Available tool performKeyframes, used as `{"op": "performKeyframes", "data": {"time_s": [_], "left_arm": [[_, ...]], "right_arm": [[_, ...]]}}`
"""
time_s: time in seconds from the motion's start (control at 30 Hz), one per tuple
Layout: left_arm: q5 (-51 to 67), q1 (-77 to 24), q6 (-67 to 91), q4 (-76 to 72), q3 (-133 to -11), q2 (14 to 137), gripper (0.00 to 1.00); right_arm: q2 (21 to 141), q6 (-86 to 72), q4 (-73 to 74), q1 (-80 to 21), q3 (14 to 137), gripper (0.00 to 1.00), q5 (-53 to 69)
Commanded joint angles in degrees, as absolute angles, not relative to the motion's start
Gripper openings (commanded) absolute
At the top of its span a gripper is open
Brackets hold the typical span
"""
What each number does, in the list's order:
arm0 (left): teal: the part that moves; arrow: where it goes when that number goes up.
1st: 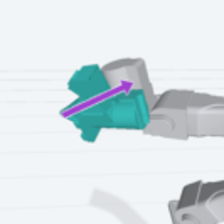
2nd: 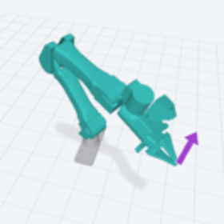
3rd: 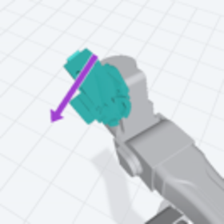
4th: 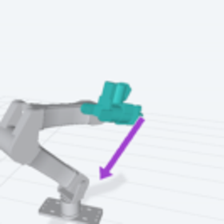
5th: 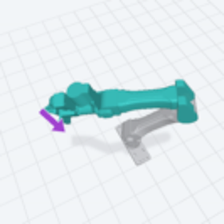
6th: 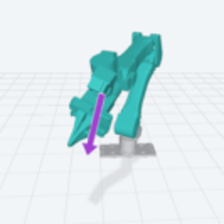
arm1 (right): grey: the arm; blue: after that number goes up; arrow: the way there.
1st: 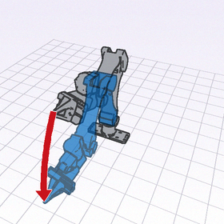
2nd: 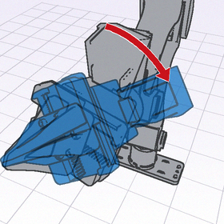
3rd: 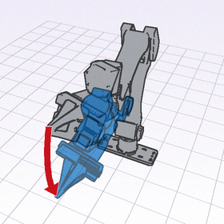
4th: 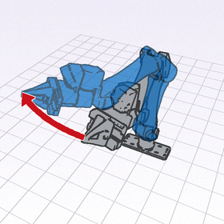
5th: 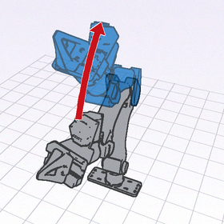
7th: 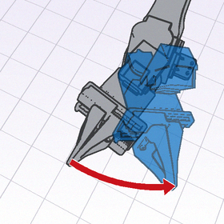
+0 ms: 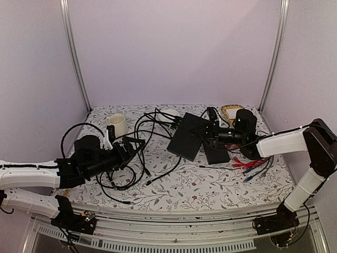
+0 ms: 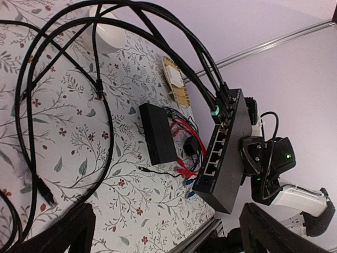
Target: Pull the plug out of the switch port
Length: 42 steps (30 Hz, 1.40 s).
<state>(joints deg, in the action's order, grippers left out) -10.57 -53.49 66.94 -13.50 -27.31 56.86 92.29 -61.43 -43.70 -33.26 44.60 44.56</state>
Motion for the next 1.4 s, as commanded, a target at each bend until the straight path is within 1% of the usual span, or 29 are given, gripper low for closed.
{"op": "performKeyframes", "data": {"time_s": [0.0,0.13,0.33,0.47,0.87,1.13,1.37], "left_arm": [[-2.6,-50.3,61.0,-37.3,-25.2,62.7,0.98],[1.8,-48.1,60.3,-45.4,-25.1,68.7,0.97],[7.2,-46.3,60.5,-54.0,-26.6,76.2,0.90],[8.4,-45.8,61.0,-57.7,-26.7,79.1,0.88],[10.8,-44.5,61.5,-61.2,-28.0,83.8,0.83],[13.2,-43.9,61.9,-62.5,-30.7,88.0,0.77],[14.7,-43.1,62.6,-65.0,-32.0,90.9,0.71]], "right_arm": [[93.7,-66.5,-56.9,-32.9,46.0,0.02,47.5],[95.9,-70.5,-61.5,-33.4,46.3,0.02,48.1],[96.8,-71.7,-61.6,-34.9,47.1,0.02,46.6],[97.4,-71.9,-61.7,-35.7,47.2,0.02,45.8],[99.0,-73.4,-63.2,-37.5,48.2,0.02,45.2],[100.0,-74.0,-63.7,-38.3,49.0,0.02,45.4],[100.3,-74.3,-64.0,-38.7,49.0,0.02,45.8]]}}
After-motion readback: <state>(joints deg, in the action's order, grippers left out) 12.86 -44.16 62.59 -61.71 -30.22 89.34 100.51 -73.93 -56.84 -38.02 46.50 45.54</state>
